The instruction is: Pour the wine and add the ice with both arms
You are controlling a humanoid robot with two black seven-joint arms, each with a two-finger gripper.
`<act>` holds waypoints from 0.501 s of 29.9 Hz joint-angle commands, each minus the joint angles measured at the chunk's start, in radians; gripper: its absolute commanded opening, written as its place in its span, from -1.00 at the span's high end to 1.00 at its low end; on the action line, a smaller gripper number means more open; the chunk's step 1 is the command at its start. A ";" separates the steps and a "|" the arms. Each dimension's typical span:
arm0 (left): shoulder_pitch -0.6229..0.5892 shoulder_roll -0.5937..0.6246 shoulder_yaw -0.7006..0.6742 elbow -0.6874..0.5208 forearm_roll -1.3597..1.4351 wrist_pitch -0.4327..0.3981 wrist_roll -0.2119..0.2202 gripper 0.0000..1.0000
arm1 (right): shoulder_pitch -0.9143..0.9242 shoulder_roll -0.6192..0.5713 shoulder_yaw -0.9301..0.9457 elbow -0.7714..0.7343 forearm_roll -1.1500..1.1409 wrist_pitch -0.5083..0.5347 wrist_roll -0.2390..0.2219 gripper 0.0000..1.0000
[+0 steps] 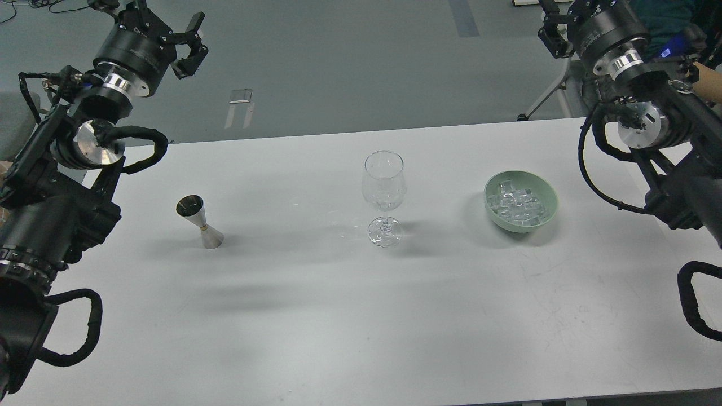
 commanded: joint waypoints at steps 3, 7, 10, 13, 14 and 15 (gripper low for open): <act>0.004 -0.007 -0.003 0.000 -0.004 0.002 0.022 -0.98 | -0.003 0.004 0.032 -0.005 -0.001 0.021 -0.007 -1.00; 0.011 -0.011 -0.001 -0.012 0.001 0.002 -0.037 -0.97 | -0.006 0.004 0.032 -0.010 -0.002 0.022 -0.012 -1.00; 0.012 -0.013 -0.001 -0.012 0.009 0.007 -0.056 -0.97 | -0.007 0.004 0.030 -0.007 -0.001 0.022 -0.041 -1.00; 0.015 -0.014 -0.001 -0.015 0.009 0.005 -0.057 -0.97 | -0.009 0.002 0.032 0.001 0.001 0.022 -0.084 -1.00; 0.017 -0.014 -0.001 -0.019 0.010 0.005 -0.062 -0.97 | -0.009 0.002 0.032 0.001 0.004 0.021 -0.096 -1.00; 0.018 -0.014 -0.001 -0.024 0.010 0.004 -0.062 -0.98 | -0.009 0.002 0.032 0.001 0.008 0.021 -0.099 -1.00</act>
